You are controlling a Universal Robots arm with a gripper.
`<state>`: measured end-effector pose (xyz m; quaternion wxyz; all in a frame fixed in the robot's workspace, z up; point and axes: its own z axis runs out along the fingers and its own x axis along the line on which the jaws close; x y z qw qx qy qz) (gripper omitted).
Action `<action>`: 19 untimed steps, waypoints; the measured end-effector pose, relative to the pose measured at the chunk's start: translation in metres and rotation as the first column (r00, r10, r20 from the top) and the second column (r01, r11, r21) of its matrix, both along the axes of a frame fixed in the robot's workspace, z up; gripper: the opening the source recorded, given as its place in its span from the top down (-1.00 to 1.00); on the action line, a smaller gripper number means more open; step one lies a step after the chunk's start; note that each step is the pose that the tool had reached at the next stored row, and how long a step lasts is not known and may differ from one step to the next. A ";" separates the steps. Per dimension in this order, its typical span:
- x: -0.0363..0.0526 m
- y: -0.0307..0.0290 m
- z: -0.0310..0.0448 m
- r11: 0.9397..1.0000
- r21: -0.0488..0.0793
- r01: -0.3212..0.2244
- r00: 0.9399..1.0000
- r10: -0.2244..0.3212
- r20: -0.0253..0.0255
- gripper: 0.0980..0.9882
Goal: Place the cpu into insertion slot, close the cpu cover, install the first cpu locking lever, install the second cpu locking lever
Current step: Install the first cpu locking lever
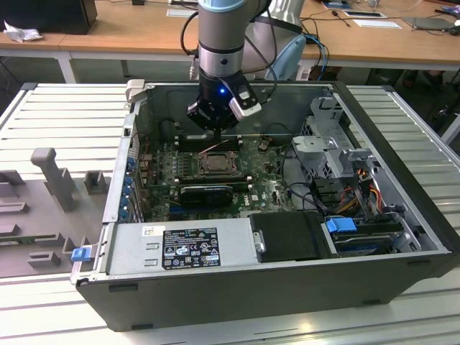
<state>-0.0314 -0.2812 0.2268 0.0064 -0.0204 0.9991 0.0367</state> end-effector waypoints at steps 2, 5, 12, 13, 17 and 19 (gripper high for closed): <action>0.0016 0.0000 -0.0015 1.000 0.000 0.000 1.000 0.000 0.000 0.98; 0.0020 -0.0001 -0.0018 1.000 0.000 0.000 1.000 0.000 0.000 0.98; 0.0023 0.0000 -0.0021 1.000 0.000 0.000 1.000 0.000 0.000 0.98; 0.0024 0.0000 -0.0024 1.000 0.000 0.000 1.000 0.000 0.000 0.98; 0.0035 0.0000 -0.0040 1.000 0.000 0.000 1.000 0.000 0.001 0.98; 0.0046 0.0000 -0.0051 1.000 0.000 0.000 1.000 0.000 0.001 0.98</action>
